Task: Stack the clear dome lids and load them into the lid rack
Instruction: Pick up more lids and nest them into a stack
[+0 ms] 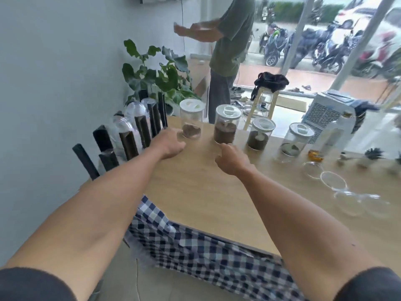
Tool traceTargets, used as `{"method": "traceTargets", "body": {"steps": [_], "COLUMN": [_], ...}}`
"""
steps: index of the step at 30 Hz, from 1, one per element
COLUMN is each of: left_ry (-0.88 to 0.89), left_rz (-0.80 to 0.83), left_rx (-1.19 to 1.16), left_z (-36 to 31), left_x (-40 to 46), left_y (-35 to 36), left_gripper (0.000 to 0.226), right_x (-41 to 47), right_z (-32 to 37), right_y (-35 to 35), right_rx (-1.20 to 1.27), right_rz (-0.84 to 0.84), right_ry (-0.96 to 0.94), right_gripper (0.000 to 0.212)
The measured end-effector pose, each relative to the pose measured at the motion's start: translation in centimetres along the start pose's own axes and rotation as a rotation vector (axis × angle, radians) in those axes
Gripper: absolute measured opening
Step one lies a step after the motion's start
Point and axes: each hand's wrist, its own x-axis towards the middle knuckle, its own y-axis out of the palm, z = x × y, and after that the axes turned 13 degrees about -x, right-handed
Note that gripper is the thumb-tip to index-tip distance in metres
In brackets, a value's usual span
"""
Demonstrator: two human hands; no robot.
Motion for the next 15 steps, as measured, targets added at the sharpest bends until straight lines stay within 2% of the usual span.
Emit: {"method": "traceTargets", "body": {"steps": [8, 15], "left_ry": [0.071, 0.173], "left_rz": [0.142, 0.3], "left_rx": [-0.026, 0.021], "left_z": [-9.5, -16.6], "left_x": [0.7, 0.9], "left_y": [14.2, 24.0], "left_gripper": [0.063, 0.066], "right_x": [-6.0, -10.9], "right_z": [-15.5, -25.5], "right_y": [0.5, 0.9], "right_rx": [-0.002, 0.002], "right_rz": [0.009, 0.026], "right_ry": [0.163, 0.355], "right_gripper": [0.02, 0.027]}}
